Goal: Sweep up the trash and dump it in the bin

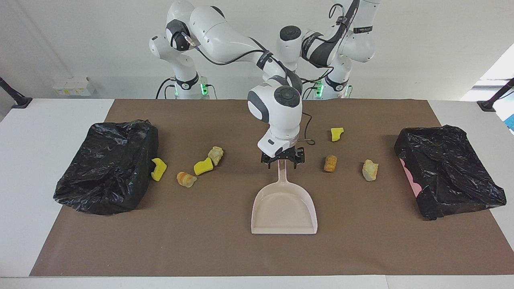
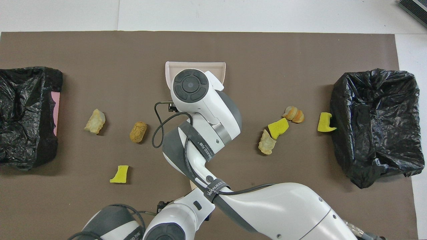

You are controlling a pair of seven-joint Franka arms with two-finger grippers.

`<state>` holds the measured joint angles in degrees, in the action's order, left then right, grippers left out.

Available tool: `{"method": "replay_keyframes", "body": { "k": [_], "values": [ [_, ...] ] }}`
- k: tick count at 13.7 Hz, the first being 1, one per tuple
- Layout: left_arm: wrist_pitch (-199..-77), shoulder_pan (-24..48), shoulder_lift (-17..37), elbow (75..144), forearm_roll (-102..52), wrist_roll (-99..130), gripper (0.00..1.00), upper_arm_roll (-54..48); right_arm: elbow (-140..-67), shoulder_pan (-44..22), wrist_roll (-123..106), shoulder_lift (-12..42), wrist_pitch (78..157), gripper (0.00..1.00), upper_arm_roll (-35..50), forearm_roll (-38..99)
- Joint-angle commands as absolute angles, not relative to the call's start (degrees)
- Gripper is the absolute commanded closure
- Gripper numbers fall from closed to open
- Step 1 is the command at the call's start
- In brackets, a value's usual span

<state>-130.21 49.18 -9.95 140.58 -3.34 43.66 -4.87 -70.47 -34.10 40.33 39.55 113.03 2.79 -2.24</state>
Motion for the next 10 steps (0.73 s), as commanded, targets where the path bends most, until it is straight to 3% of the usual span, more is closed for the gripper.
{"method": "replay_keyframes", "body": {
  "k": [1,2,3,4,6,7,8,9,10],
  "values": [
    [-132.28,50.80,-8.96,142.03,-3.78,45.79,0.03,-3.78,-73.92,-34.01,39.47,38.14,113.99,0.10,2.99,-4.04],
    [-132.10,50.80,-9.40,142.73,-3.78,45.79,0.09,-3.78,-73.92,-34.01,39.29,38.06,114.08,0.19,2.99,-4.48],
    [-132.01,50.80,-9.40,142.91,-3.78,45.97,0.17,-3.78,-73.92,-34.01,39.20,38.06,114.17,0.38,2.99,-4.66],
    [-131.75,50.63,-9.49,142.82,-3.78,46.05,0.28,-3.78,-74.00,-34.01,39.03,38.06,114.17,0.66,3.08,-4.75],
    [-131.22,50.19,-9.32,142.65,-3.78,46.05,0.56,-3.78,-74.09,-33.84,37.02,38.14,114.26,0.91,3.08,-4.66],
    [-131.05,50.10,-9.14,142.39,-3.78,45.97,0.70,-3.61,-74.27,-34.01,36.48,38.14,114.26,0.98,3.08,-4.57],
    [-130.78,50.01,-9.05,142.30,-3.78,45.79,0.85,-3.60,-74.35,-34.01,36.47,38.06,114.26,0.98,3.08,-4.57],
    [-130.00,49.92,-8.97,142.12,-3.78,45.53,0.99,-3.52,-74.36,-33.93,36.30,38.06,114.26,0.91,3.08,-4.22],
    [-129.12,49.14,-8.88,141.77,-3.78,45.70,1.00,-3.43,-74.53,-33.93,36.21,38.06,114.34,0.85,3.16,-3.96]
  ]
}}
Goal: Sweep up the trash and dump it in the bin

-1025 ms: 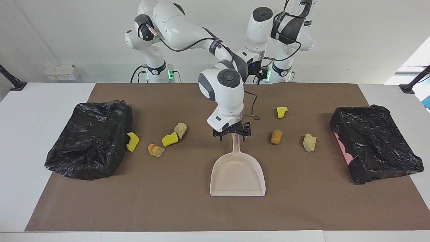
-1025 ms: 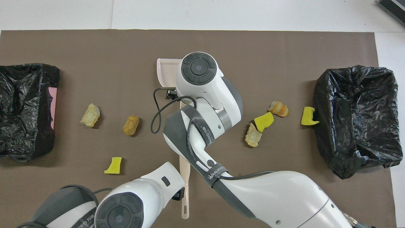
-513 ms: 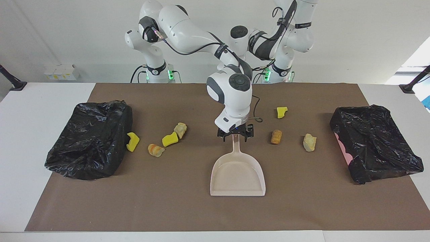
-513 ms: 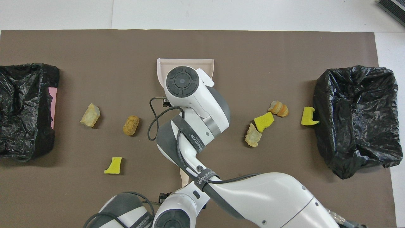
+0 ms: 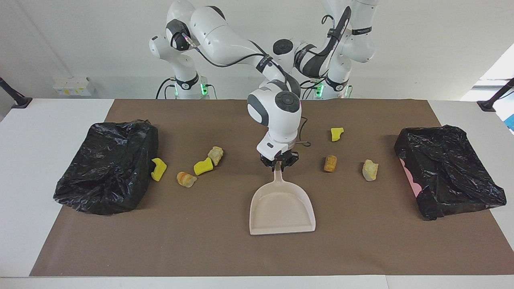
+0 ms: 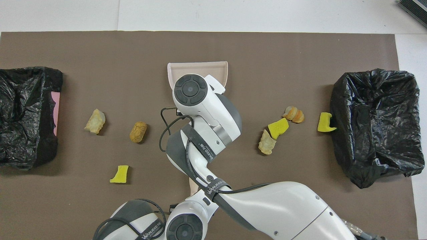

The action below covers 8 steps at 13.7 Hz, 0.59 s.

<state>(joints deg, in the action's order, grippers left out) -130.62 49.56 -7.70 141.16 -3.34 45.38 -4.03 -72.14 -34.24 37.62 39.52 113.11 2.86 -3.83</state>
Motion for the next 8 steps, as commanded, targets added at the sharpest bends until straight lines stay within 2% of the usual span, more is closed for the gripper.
{"method": "replay_keyframes", "body": {
  "k": [1,2,5,8],
  "values": [
    [-127.46,48.35,-8.88,141.16,-3.69,45.27,1.00,-3.43,-75.49,-33.84,35.95,37.80,115.65,0.88,3.16,-3.96],
    [-125.27,48.08,-8.96,140.02,-3.60,45.26,1.00,-3.25,-76.11,-33.84,34.99,37.71,116.62,1.00,3.08,-4.13],
    [-119.98,43.35,-10.28,138.17,-2.81,44.74,1.00,-3.08,-75.85,-33.05,30.86,36.40,115.85,1.00,3.16,-4.40],
    [-117.44,35.89,-13.87,137.82,-1.67,38.52,1.00,-3.08,-76.11,-31.38,26.30,33.84,113.92,1.00,3.16,-4.13]
  ]
}}
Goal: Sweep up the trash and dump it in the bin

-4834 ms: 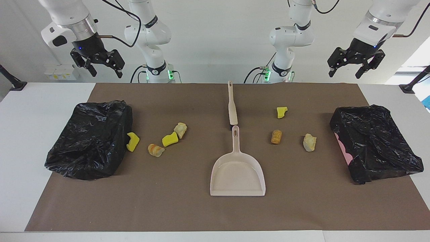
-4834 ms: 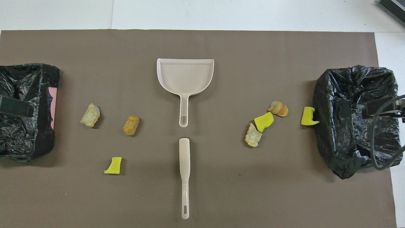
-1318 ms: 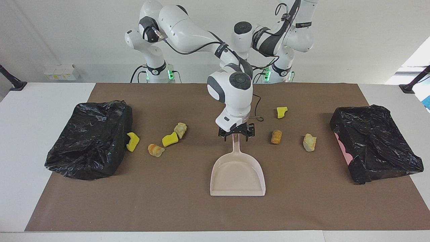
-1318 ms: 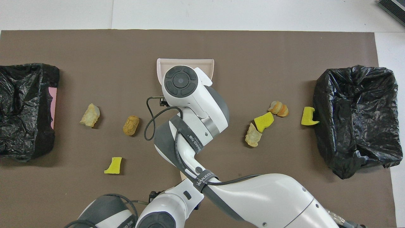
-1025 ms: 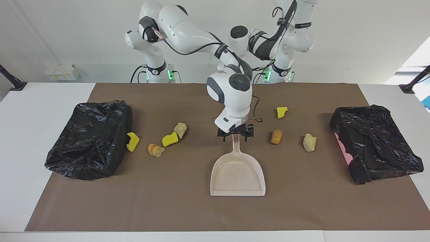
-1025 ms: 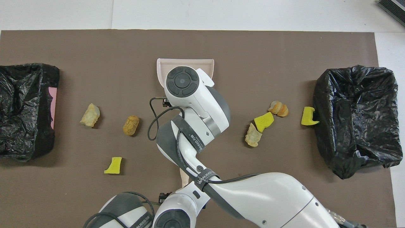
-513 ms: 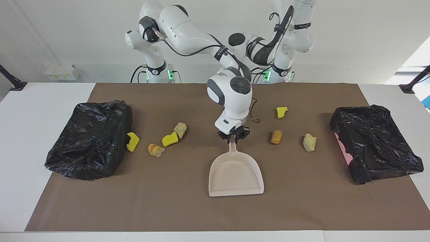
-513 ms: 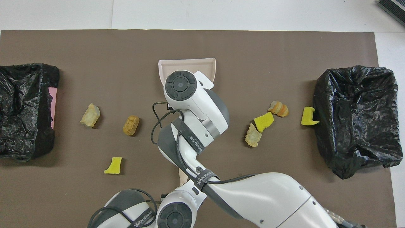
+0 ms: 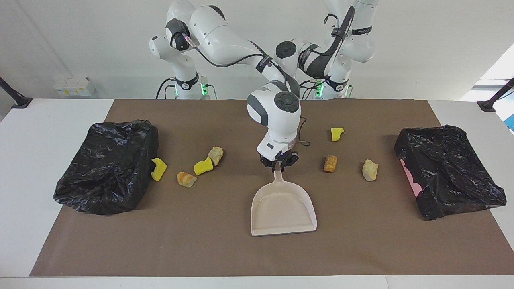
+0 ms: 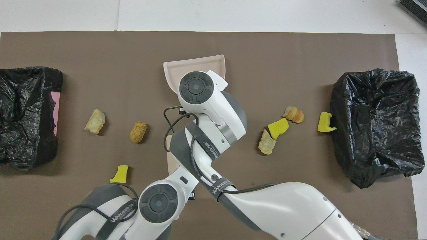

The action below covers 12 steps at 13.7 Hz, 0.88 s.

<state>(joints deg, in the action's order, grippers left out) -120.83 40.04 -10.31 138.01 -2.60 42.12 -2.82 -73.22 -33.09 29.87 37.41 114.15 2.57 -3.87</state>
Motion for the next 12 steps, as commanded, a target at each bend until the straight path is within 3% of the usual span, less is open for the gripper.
{"method": "replay_keyframes", "body": {
  "k": [1,4,12],
  "values": [
    [-115.59,32.73,-14.76,137.38,-1.41,35.80,1.00,-3.08,-76.20,-30.94,23.32,32.88,112.69,1.00,3.16,-3.87],
    [-115.31,22.79,-14.51,135.19,2.44,28.93,1.00,-3.16,-76.99,-28.92,9.20,29.81,107.25,1.00,3.16,-3.52],
    [-115.32,3.88,-10.55,131.66,9.92,13.47,1.00,-3.08,-93.85,-28.21,-20.54,19.26,106.17,1.00,3.08,-5.70]
  ]
}}
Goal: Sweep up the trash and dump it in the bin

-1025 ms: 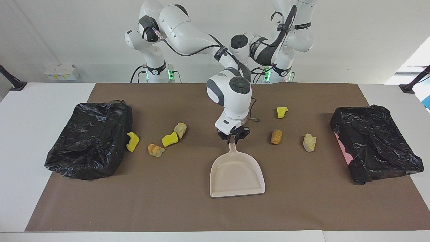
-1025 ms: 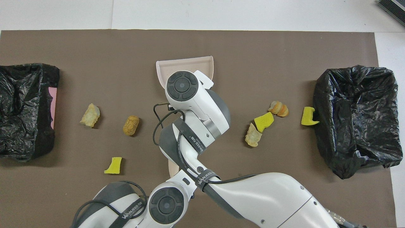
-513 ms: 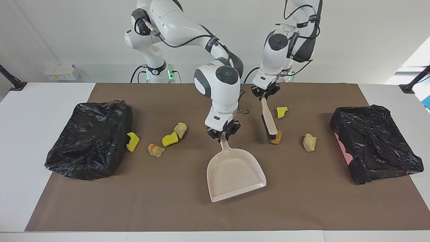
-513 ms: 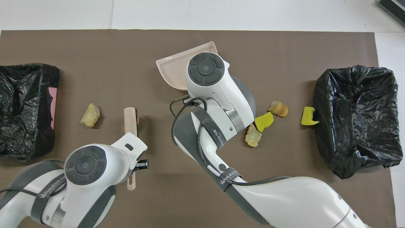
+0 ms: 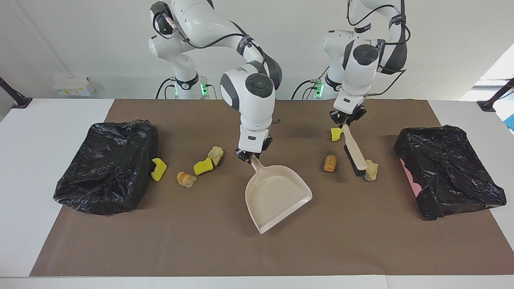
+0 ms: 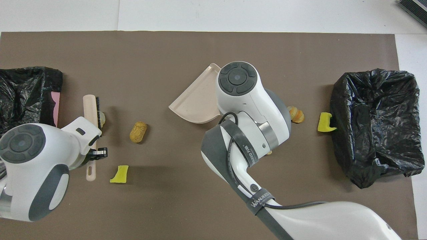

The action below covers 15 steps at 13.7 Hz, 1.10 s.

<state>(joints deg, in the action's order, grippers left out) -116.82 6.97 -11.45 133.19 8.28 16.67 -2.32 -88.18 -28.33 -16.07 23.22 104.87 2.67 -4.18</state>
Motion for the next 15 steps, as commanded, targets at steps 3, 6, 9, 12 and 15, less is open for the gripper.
{"method": "replay_keyframes", "body": {
  "k": [3,6,9,12,15],
  "values": [
    [-115.31,1.77,-9.06,132.45,13.71,13.27,1.00,-3.08,-95.71,-27.69,-33.36,18.46,106.61,1.00,3.08,-9.75],
    [-115.22,1.06,-9.14,135.34,13.80,13.36,1.00,-3.08,-99.74,-27.33,-42.52,16.88,110.46,1.00,3.08,-12.65],
    [-114.70,2.10,-9.67,136.32,13.71,13.10,1.00,-3.43,-101.78,-26.28,-43.24,16.35,113.46,1.00,3.08,-12.92],
    [-114.35,6.67,-10.11,136.76,11.35,13.71,1.00,-3.60,-101.78,-26.37,-43.33,16.44,114.26,1.00,3.08,-12.92],
    [-111.20,11.23,-10.63,136.76,6.77,13.89,1.00,-3.60,-101.78,-26.37,-43.42,16.43,114.26,1.00,3.08,-12.92]
  ]
}}
